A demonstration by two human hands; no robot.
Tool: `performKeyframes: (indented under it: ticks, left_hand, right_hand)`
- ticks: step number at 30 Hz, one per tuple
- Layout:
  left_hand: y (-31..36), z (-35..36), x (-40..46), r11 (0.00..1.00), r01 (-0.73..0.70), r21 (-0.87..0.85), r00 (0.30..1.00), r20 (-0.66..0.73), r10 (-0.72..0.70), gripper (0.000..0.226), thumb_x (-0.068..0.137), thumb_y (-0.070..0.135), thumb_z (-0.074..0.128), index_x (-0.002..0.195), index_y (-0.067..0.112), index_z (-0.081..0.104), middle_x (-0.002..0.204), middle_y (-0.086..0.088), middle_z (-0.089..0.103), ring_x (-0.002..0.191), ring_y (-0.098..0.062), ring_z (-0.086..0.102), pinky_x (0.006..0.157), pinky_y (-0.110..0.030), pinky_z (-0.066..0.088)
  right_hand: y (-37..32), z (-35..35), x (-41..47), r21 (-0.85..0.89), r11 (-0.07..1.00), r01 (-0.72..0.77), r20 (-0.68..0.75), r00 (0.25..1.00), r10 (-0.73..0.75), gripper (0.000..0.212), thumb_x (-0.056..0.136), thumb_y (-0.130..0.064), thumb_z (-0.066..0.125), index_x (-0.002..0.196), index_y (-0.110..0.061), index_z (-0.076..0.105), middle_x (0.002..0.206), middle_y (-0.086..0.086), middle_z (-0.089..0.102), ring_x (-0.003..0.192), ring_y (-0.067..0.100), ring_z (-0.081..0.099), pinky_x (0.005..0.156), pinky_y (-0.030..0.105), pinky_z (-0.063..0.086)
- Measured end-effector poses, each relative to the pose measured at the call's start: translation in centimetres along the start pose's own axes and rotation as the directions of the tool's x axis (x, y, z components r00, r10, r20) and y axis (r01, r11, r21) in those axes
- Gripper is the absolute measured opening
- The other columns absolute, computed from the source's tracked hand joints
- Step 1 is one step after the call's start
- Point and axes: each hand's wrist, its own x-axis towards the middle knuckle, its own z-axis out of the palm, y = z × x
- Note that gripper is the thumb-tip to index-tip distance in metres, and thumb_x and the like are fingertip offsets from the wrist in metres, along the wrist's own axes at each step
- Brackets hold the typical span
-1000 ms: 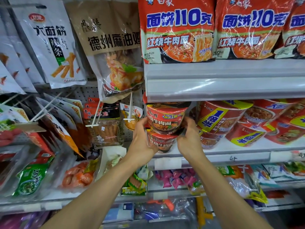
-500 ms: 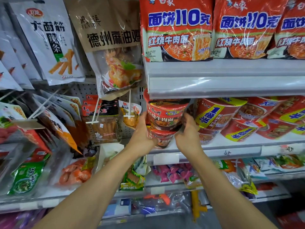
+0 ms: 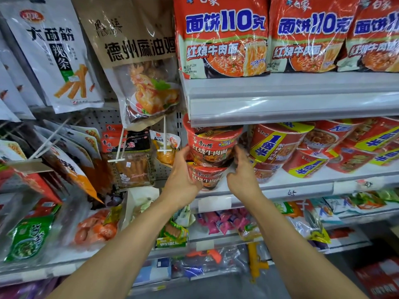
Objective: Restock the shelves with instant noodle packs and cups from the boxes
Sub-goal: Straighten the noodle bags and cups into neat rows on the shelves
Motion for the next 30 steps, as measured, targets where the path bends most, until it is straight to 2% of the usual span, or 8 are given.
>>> performKeyframes:
  ticks: [3, 6, 10, 13, 17, 23, 27, 30]
  left_hand:
    - [-0.1, 0.3, -0.5, 0.999, 0.006, 0.052, 0.993, -0.119, 0.0, 0.071, 0.081, 0.007, 0.071, 0.136, 0.021, 0.028, 0.128, 0.011, 0.042, 0.115, -0.003, 0.042, 0.093, -0.018, 0.031]
    - [0.2, 1.2, -1.3, 0.997, -0.021, 0.076, 0.98, -0.195, 0.035, 0.054, 0.081, 0.002, 0.069, 0.119, 0.024, 0.038, 0.117, 0.004, 0.05, 0.106, -0.008, 0.05, 0.077, -0.006, 0.038]
    - [0.9, 3.7, -1.8, 0.992, -0.097, 0.078, 0.991, -0.085, 0.104, 0.047, 0.082, 0.003, 0.066, 0.113, 0.028, 0.04, 0.105, 0.008, 0.052, 0.096, -0.007, 0.053, 0.073, -0.012, 0.041]
    - [1.7, 5.8, -1.5, 0.997, -0.074, 0.026, 0.997, 0.007, 0.074, 0.047, 0.084, 0.007, 0.067, 0.118, 0.026, 0.041, 0.113, 0.008, 0.052, 0.101, -0.008, 0.053, 0.082, -0.02, 0.041]
    - [2.4, 8.3, -0.9, 1.0, -0.022, 0.011, 0.997, 0.078, 0.021, 0.058, 0.086, 0.009, 0.066, 0.135, 0.021, 0.036, 0.126, 0.008, 0.046, 0.109, -0.008, 0.05, 0.088, -0.022, 0.035]
    - [5.0, 11.9, 2.0, 0.996, 0.085, -0.026, 0.99, 0.114, -0.081, 0.074, 0.084, 0.008, 0.067, 0.144, 0.023, 0.026, 0.125, 0.017, 0.042, 0.121, -0.005, 0.042, 0.103, -0.031, 0.036]
    - [5.9, 13.5, 4.4, 0.968, 0.207, -0.145, 0.978, 0.057, -0.201, 0.099, 0.069, 0.01, 0.075, 0.147, 0.02, 0.015, 0.142, -0.003, 0.045, 0.127, -0.021, 0.046, 0.107, -0.05, 0.038]
    - [5.9, 14.1, 5.2, 0.941, 0.278, -0.193, 0.961, 0.059, -0.272, 0.095, 0.078, -0.005, 0.067, 0.151, 0.022, 0.013, 0.143, -0.006, 0.046, 0.126, -0.024, 0.045, 0.105, -0.044, 0.039]
  right_hand:
    - [0.2, -0.4, -1.2, 0.022, 0.999, -0.047, -0.028, 0.998, 0.048, 0.071, 0.077, 0.009, 0.054, 0.141, -0.014, 0.036, 0.141, 0.006, 0.043, 0.133, 0.022, 0.038, 0.108, 0.031, 0.033]
    - [1.1, -1.4, -2.5, -0.005, 0.993, -0.118, -0.066, 0.991, 0.118, 0.067, 0.083, 0.003, 0.058, 0.143, -0.014, 0.033, 0.143, 0.003, 0.041, 0.133, 0.019, 0.038, 0.106, 0.029, 0.033]
    - [2.7, -4.4, -4.0, 0.014, 0.987, -0.161, -0.184, 0.97, 0.161, 0.059, 0.084, -0.001, 0.061, 0.137, -0.015, 0.04, 0.135, 0.004, 0.046, 0.122, 0.018, 0.045, 0.095, 0.026, 0.036]
    - [4.1, -7.3, -4.3, 0.062, 0.971, -0.23, -0.244, 0.94, 0.238, 0.059, 0.086, -0.003, 0.062, 0.138, -0.016, 0.037, 0.137, 0.004, 0.044, 0.117, 0.015, 0.044, 0.093, 0.031, 0.04]
    - [4.8, -10.8, -3.1, 0.11, 0.962, -0.251, -0.253, 0.929, 0.271, 0.061, 0.089, -0.007, 0.062, 0.142, -0.016, 0.034, 0.142, 0.004, 0.041, 0.127, 0.022, 0.044, 0.097, 0.038, 0.043]
    - [5.1, -13.6, -0.3, 0.096, 0.976, -0.194, -0.183, 0.961, 0.209, 0.06, 0.088, -0.005, 0.062, 0.141, -0.018, 0.036, 0.137, 0.002, 0.05, 0.127, 0.021, 0.046, 0.102, 0.035, 0.039]
    - [6.1, -13.7, 0.9, 0.126, 0.973, -0.193, -0.049, 0.978, 0.2, 0.068, 0.087, 0.001, 0.058, 0.144, -0.018, 0.028, 0.141, 0.0, 0.045, 0.13, 0.018, 0.042, 0.101, 0.03, 0.036]
    - [6.4, -13.7, 1.5, 0.077, 0.987, -0.143, 0.061, 0.988, 0.139, 0.072, 0.085, 0.005, 0.053, 0.147, -0.018, 0.025, 0.136, -0.006, 0.044, 0.126, 0.012, 0.042, 0.104, 0.033, 0.038]
